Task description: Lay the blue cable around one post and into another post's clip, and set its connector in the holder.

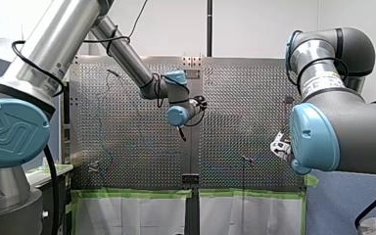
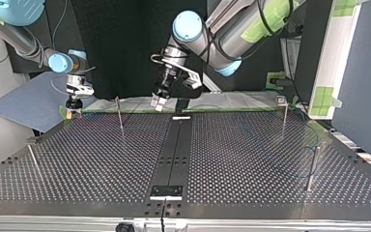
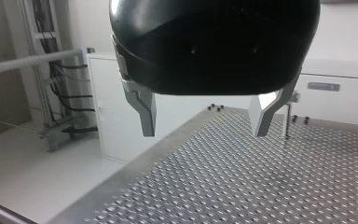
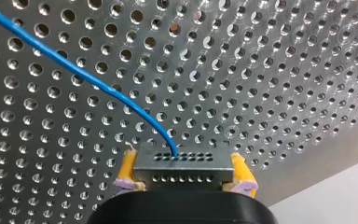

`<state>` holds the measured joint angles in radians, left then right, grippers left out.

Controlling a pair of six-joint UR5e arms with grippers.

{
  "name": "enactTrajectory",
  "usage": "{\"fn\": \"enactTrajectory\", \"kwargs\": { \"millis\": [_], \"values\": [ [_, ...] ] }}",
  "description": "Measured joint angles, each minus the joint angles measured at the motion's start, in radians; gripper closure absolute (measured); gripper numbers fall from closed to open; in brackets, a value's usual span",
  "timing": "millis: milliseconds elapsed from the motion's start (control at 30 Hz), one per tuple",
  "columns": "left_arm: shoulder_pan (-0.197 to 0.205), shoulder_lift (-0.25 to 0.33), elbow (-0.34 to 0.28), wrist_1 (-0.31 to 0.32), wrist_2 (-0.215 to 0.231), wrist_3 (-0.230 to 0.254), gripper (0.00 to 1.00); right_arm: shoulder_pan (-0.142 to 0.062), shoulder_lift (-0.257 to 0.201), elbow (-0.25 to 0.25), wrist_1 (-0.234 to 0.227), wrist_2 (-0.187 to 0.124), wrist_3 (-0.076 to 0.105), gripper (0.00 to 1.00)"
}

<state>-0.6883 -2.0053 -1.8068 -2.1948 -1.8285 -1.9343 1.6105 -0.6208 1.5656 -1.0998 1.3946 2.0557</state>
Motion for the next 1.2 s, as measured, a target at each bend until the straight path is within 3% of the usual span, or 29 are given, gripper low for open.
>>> {"fn": "enactTrajectory", "kwargs": {
  "millis": [400, 533, 800, 1200],
  "values": [
    [0.013, 0.113, -0.113, 0.101, -0.002, -0.006, 0.00, 0.002, 0.000, 0.000, -0.002, 0.000, 0.000, 1.00],
    [0.021, 0.135, -0.147, 0.100, -0.021, 0.006, 0.00, 0.003, 0.000, 0.000, -0.002, 0.000, 0.000, 1.00],
    [0.026, 0.135, -0.213, 0.084, -0.072, 0.026, 0.00, 0.006, 0.000, 0.000, -0.002, 0.000, 0.000, 1.00],
    [0.040, 0.073, -0.305, 0.093, -0.128, 0.068, 0.00, 0.008, 0.000, 0.000, -0.002, 0.000, 0.000, 1.00]
  ]
}}
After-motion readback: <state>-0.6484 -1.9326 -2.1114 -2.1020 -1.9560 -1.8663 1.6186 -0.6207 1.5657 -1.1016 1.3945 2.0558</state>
